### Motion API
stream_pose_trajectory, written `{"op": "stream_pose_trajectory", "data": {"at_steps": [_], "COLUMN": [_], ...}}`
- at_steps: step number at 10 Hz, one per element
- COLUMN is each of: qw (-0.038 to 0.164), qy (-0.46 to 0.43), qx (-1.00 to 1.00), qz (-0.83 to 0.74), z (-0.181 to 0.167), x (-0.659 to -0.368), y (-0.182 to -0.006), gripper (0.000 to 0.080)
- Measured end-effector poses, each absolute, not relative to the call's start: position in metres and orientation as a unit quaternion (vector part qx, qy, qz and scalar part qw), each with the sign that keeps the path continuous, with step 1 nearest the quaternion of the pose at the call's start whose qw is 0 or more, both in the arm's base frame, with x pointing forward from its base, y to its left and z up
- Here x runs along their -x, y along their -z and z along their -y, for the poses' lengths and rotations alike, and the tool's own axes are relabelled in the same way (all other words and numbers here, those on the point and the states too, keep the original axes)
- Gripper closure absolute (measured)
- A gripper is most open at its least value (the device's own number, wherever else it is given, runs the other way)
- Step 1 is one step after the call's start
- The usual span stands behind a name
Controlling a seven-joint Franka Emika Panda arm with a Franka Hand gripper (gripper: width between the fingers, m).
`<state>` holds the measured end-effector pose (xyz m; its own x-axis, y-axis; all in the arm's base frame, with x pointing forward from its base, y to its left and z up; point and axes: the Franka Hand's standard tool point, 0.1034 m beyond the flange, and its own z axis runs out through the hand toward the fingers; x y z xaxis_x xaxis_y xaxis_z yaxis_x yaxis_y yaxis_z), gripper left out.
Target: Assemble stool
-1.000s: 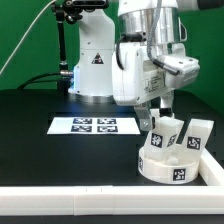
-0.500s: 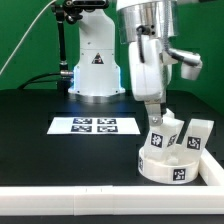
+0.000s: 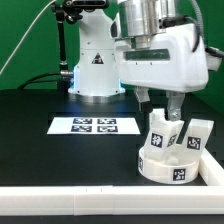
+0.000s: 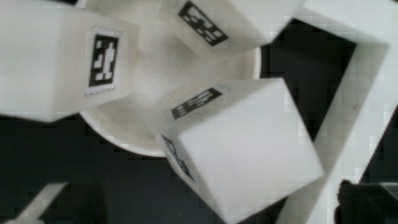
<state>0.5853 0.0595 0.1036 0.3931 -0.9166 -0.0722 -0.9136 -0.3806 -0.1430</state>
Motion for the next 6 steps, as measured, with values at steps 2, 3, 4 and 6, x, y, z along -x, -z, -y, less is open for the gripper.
{"op": "stream_pose_trajectory", "data": {"at_steps": [2, 3, 4, 6], "qw": [0.073, 0.072, 0.069, 0.047], "qy": [0.018, 0.020, 0.023, 0.043], "qx": [0.873, 0.888, 0.904, 0.957], "qz": [-0.482, -0.454, -0.421, -0.283], "z": [-0.0580, -0.0571, -0.0563, -0.0567], "x": [-0.5856, -0.5856, -0.5856, -0.5879], "y": [-0.1040, -0.1039, -0.1039, -0.1044], "gripper": [0.0150, 0.0150, 0.0150, 0.0150]}}
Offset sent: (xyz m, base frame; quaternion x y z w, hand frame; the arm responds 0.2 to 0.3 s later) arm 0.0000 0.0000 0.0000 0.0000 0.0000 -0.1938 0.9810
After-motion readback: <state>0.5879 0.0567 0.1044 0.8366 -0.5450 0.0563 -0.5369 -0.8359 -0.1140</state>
